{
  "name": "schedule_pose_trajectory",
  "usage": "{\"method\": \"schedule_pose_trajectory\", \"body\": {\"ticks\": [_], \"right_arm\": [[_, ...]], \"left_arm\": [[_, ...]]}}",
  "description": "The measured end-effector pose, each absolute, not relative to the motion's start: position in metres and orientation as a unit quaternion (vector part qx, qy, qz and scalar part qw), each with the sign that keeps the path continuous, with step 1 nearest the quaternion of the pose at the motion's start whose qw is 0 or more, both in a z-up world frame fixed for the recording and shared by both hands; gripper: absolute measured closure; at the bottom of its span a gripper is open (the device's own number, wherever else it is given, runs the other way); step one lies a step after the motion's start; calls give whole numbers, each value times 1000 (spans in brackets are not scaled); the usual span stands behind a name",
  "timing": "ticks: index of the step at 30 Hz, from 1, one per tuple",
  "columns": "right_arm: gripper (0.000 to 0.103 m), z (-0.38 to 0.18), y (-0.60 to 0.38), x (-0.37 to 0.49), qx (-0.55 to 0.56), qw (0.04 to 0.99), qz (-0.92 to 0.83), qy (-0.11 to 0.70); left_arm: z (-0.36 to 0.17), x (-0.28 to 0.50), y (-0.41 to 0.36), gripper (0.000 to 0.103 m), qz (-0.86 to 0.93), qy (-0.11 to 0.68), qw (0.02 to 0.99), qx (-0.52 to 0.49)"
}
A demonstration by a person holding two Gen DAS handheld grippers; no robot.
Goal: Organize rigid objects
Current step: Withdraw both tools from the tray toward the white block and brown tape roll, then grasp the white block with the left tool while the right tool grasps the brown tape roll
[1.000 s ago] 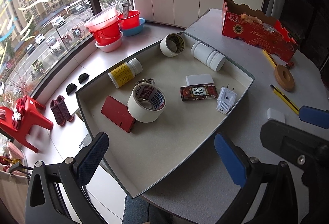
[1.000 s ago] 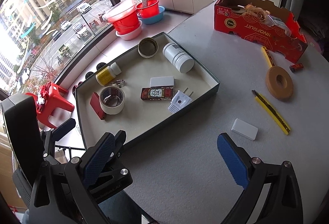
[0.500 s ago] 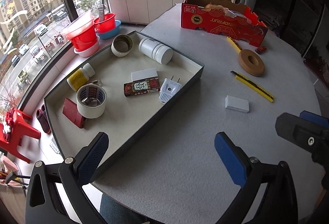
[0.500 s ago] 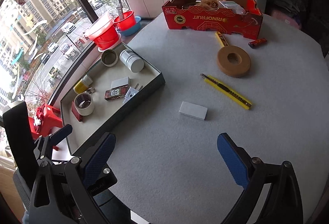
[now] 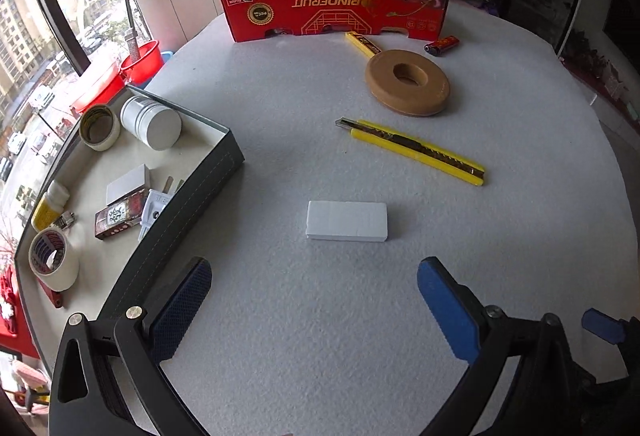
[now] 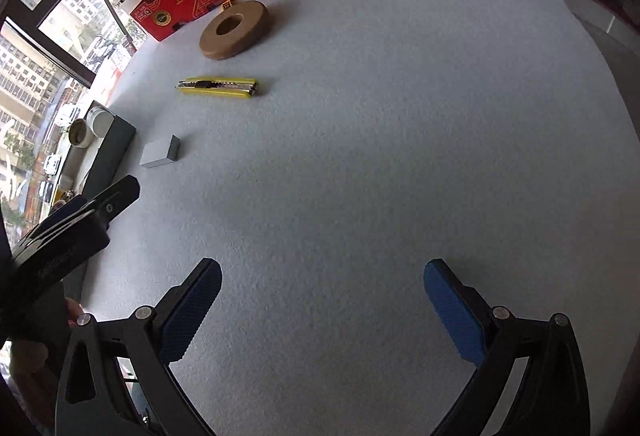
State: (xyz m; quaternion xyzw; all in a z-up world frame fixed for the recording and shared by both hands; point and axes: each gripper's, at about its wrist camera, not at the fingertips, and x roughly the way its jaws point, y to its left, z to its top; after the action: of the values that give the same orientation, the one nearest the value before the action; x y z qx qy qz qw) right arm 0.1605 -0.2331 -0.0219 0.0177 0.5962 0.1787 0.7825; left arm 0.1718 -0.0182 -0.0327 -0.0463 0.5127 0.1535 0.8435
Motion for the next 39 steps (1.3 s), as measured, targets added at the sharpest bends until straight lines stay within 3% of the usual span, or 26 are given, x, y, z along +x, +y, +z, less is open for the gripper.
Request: {"method": "schedule_pose_trajectory", "body": {"ticks": [9,14,25,39], "right_arm": [[1,-27,-231,170,-9,786,185,590],[1,-25,-217,181,-25,792,192,579],[1,4,-166,271,5,816,203,541],[1,-33,-62,341,-105,796,236,548]], "left_arm": [[-57,209,-18,0,152,517,841,-36],[-61,208,-6,0,137,506,847,-84],[-63,200,-9,0,148,476,863,-85],[-65,209,-12,0,159,467,865,-89]]}}
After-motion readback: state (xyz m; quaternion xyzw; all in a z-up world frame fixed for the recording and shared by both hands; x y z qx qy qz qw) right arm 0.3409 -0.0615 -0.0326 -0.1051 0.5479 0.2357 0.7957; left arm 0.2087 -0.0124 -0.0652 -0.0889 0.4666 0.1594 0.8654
